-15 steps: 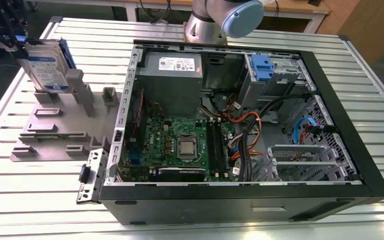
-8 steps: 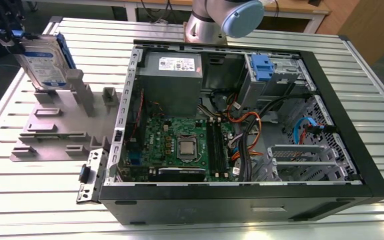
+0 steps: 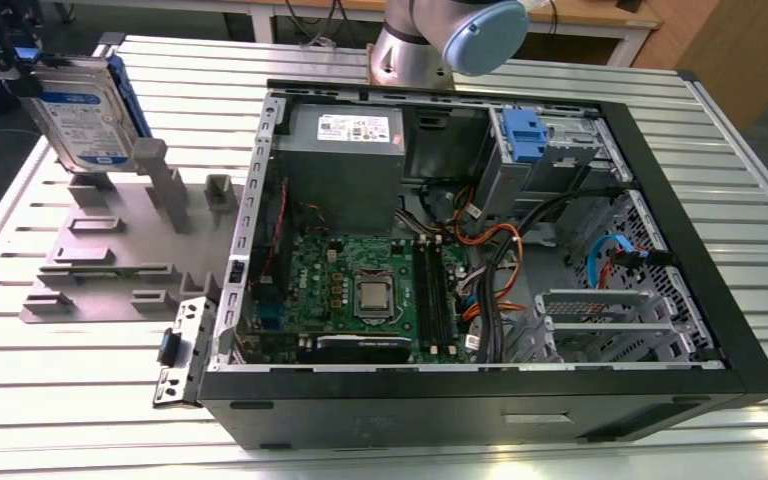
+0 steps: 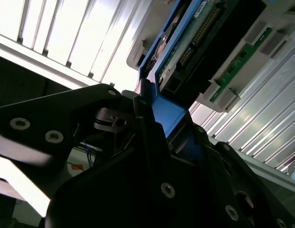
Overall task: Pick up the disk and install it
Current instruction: 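Pick up the disk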
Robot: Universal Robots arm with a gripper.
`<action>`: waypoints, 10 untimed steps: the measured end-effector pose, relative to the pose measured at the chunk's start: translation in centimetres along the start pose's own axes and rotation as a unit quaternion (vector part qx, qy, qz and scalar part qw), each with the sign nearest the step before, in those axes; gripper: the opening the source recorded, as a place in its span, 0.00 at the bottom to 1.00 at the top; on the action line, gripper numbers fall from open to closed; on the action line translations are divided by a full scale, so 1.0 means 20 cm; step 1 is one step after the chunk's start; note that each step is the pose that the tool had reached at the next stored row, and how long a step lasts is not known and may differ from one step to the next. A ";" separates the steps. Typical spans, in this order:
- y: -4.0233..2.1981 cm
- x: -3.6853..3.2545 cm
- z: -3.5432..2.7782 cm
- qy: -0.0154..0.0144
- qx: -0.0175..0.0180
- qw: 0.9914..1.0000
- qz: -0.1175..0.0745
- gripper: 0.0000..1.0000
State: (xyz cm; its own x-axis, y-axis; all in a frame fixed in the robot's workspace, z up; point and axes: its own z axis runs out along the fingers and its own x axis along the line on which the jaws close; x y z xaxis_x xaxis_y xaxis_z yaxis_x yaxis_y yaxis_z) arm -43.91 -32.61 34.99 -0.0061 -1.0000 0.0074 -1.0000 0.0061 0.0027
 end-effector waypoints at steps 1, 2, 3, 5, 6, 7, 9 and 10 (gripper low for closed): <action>0.000 0.000 -0.009 0.000 0.000 1.000 0.000 0.36; 0.000 0.000 -0.017 0.000 0.000 1.000 0.000 0.36; 0.000 0.000 -0.025 0.000 0.000 1.000 0.000 0.36; 0.000 0.000 -0.043 0.001 0.000 1.000 0.000 0.36; 0.000 0.000 -0.052 0.001 0.000 1.000 0.000 0.36; 0.000 0.000 -0.061 0.001 0.000 1.000 0.000 0.36; 0.000 0.001 -0.078 0.001 0.000 1.000 0.000 0.36; 0.000 0.001 -0.087 0.001 0.000 1.000 0.000 0.36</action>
State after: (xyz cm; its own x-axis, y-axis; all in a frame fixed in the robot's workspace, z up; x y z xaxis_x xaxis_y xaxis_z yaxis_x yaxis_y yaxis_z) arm -43.91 -32.61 36.73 -0.0061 -0.9999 0.0089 -1.0000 0.0061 0.0027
